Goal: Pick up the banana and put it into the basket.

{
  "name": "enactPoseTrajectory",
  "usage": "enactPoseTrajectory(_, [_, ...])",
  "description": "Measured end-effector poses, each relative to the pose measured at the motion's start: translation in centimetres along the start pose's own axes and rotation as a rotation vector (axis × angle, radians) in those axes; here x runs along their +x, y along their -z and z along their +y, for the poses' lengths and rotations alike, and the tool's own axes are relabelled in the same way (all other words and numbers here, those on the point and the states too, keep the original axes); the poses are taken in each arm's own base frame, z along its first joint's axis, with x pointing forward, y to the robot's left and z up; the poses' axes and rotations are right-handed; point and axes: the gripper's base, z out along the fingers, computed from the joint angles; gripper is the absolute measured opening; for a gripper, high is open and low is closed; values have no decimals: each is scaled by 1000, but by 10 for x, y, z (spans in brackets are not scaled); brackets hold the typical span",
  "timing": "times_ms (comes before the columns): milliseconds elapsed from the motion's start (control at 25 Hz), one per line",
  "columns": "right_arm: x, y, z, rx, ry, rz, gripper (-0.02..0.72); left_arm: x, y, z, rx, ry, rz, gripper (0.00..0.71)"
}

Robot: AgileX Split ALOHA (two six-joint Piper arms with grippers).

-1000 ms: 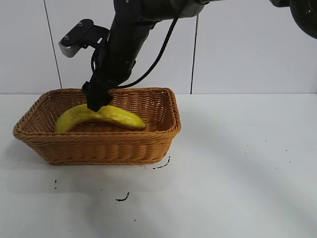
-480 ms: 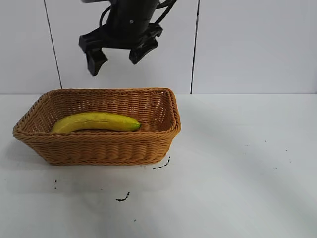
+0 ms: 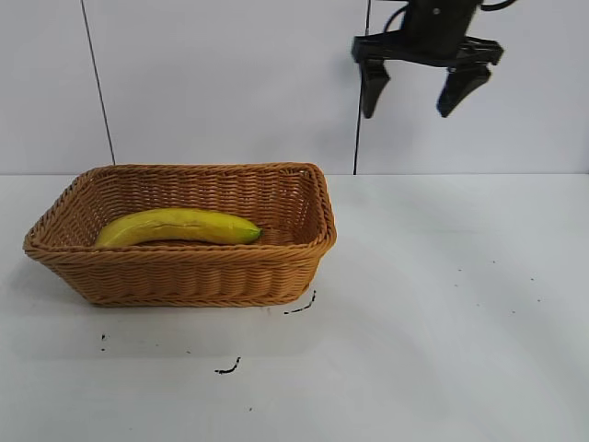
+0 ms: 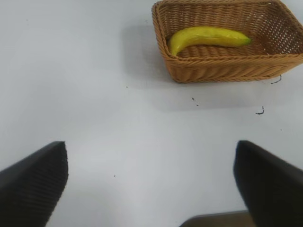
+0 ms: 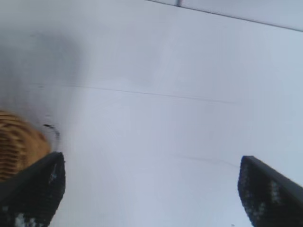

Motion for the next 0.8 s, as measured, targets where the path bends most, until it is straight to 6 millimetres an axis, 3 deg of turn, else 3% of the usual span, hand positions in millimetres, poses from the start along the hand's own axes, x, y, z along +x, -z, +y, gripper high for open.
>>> enactPoseTrajectory(120, [1,1,-36,28,-67,10,692,0,0,0,0,0,0,690])
enactPoseTrajectory(320, [5,2,-70,54,-130,26,692,0,0,0,0,0,0,690])
enactPoseTrajectory(640, [11,5,-67,15,-153,46,692,0,0,0,0,0,0,690])
enactPoseTrajectory(800, [35,20,-59,-4,-138,112,692,0,0,0,0,0,0,690])
